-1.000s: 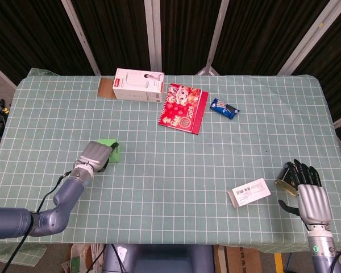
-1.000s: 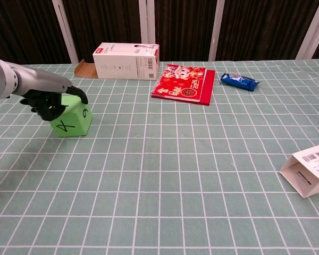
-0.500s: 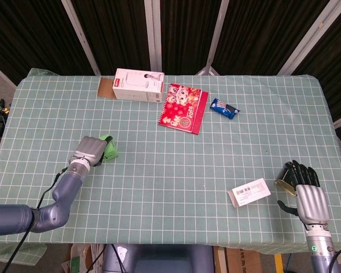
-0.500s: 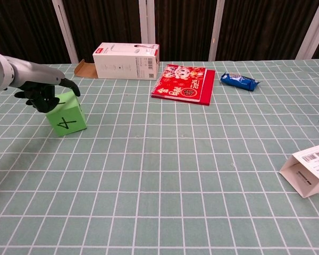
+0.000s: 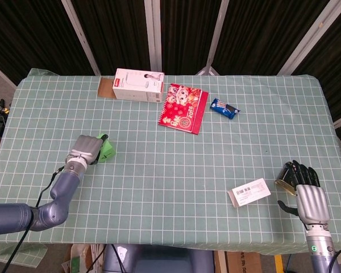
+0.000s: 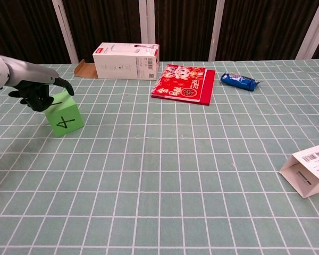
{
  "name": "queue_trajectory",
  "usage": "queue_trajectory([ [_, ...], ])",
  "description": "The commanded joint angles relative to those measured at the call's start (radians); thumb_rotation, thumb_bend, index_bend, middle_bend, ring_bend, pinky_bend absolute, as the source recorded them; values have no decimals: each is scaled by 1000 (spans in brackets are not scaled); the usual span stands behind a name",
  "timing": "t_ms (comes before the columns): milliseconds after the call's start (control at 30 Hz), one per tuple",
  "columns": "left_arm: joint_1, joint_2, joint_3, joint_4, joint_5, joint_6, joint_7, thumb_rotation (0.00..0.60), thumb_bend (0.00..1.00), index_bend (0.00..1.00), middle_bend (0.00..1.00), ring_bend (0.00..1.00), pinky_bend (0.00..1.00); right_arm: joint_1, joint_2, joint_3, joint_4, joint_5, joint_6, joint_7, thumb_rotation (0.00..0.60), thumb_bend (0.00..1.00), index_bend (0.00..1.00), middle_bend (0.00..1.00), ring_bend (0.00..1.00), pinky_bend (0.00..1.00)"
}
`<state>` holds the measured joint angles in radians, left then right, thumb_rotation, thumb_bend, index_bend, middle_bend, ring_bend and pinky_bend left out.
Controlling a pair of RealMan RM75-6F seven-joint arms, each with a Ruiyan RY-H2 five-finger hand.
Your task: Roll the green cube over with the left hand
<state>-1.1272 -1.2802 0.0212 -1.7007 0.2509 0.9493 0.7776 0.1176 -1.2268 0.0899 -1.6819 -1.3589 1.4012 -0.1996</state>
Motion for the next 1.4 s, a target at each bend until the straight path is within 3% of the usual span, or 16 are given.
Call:
queue_trajectory([
  [33, 2, 4, 1, -2, 0, 0, 1, 600, 913, 126, 823, 749, 822, 0, 0, 0, 0, 0, -1, -1, 600, 185, 76, 14, 0, 18],
  [967, 44, 56, 29, 31, 9, -54, -25, 600, 913, 126, 823, 749, 822, 2, -5, -1, -3, 14, -3, -22, 600, 185, 76, 14, 0, 18],
  [1400, 85, 91, 24, 44, 77, -86, -98, 600, 913, 126, 823, 749, 822, -4, 2, -4, -11, 12, 4, -28, 600, 186, 76, 14, 0, 18],
])
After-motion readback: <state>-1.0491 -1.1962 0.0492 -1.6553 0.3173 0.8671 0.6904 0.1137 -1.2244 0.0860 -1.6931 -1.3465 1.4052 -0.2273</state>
